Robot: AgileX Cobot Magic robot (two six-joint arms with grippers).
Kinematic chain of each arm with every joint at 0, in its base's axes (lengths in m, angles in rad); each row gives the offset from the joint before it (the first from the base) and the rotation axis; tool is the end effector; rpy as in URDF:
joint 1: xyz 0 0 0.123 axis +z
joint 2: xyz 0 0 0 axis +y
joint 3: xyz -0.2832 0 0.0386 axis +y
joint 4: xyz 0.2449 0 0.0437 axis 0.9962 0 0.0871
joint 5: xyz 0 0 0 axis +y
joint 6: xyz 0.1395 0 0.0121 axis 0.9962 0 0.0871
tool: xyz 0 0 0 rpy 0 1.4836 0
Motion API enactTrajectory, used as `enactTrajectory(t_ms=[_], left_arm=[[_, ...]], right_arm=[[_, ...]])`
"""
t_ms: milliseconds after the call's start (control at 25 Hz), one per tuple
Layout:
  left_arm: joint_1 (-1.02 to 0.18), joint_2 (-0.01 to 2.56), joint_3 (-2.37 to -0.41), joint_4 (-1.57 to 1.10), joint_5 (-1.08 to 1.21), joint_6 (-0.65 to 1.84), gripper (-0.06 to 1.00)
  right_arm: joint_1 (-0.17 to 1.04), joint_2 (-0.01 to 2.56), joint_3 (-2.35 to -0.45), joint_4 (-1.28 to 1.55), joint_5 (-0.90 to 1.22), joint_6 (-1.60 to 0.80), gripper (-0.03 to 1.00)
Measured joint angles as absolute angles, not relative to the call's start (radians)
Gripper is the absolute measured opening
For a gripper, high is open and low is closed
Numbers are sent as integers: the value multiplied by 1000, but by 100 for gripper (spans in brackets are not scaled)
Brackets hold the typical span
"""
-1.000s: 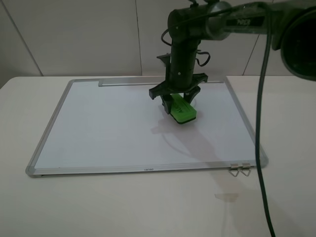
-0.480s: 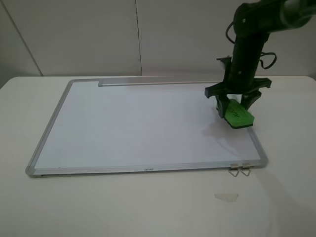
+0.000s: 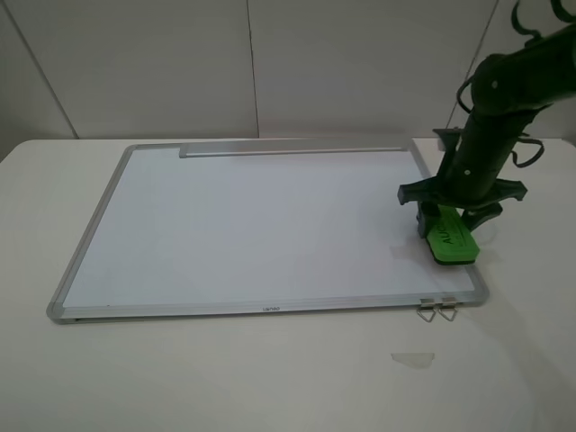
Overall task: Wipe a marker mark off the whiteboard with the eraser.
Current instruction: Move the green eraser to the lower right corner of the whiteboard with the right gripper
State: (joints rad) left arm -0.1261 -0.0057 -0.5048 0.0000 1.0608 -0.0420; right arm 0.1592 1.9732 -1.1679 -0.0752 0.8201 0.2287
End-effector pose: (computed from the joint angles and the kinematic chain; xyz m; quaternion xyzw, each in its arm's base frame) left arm 0.0339 -0.0043 0.2551 0.0358 0.8498 -0.0442 0.5241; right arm 0.3491 0.0482 0.0824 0.0095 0.9994 -0.0242 0.0214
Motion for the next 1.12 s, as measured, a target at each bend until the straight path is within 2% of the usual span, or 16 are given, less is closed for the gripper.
enactTrajectory(t_ms=[720, 800, 920, 1120], left_arm=[[-126, -6, -505, 0, 1061, -42, 69], [-126, -6, -505, 0, 1061, -42, 69], [-126, -6, -505, 0, 1061, -42, 69], [-126, -6, -505, 0, 1061, -42, 69]], right_arm=[[159, 1971, -1073, -60, 684, 272, 59], [159, 1971, -1073, -44, 694, 280, 64], [159, 1970, -1073, -27, 711, 281, 77], [159, 1965, -1073, -23, 767, 278, 82]])
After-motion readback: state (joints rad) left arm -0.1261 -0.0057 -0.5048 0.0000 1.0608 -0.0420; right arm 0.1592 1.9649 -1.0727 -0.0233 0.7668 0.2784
